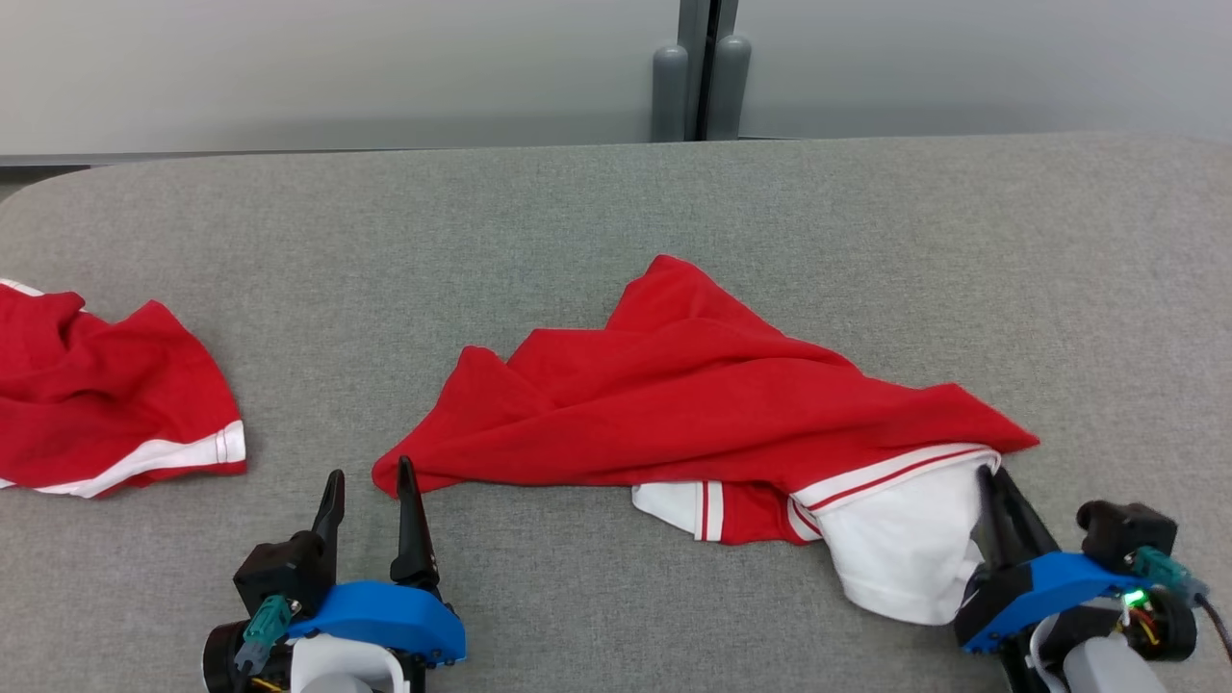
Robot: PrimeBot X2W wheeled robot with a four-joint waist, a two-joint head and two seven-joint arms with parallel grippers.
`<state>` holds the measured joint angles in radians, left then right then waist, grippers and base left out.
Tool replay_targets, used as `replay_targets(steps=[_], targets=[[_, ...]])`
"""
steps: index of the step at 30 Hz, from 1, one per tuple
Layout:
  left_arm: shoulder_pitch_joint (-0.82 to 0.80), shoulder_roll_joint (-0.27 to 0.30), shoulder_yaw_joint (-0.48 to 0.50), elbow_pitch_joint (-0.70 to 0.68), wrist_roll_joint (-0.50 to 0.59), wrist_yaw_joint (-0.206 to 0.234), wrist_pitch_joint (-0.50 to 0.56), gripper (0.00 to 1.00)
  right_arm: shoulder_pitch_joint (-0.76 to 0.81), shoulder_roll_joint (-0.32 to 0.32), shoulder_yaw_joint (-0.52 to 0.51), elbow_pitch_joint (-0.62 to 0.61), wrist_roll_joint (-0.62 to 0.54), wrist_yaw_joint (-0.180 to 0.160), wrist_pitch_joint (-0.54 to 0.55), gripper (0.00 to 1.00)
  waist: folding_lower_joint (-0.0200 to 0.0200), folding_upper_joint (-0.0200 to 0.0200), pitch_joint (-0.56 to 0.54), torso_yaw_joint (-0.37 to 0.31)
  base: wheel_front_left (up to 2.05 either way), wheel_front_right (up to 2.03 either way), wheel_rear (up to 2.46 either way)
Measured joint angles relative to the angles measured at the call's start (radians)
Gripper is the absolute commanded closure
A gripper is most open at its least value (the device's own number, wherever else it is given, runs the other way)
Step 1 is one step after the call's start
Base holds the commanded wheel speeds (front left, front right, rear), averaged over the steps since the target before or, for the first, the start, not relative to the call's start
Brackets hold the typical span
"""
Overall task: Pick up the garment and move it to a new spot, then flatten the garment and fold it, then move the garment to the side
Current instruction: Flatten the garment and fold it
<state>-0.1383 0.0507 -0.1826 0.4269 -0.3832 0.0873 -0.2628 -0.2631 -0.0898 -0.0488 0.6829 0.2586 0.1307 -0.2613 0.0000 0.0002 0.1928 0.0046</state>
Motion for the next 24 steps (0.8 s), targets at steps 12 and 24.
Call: replay_targets(steps=[12, 24], targets=[[0.024, -0.001, -0.034, -0.005, -0.010, -0.006, 0.000, 0.00, -0.064, -0.041, -0.041, -0.298, -0.198, 0.000, -0.001, 0.40, 0.0000, -0.0001, -0.028, 0.020, 0.00, 0.00, 0.00], [0.040, 0.000, -0.022, -0.005, -0.010, 0.002, 0.000, 0.00, 0.032, 0.023, -0.138, -0.266, -0.263, 0.000, 0.000, 0.00, 0.0000, -0.0001, -0.054, 0.002, 0.00, 0.00, 0.00]])
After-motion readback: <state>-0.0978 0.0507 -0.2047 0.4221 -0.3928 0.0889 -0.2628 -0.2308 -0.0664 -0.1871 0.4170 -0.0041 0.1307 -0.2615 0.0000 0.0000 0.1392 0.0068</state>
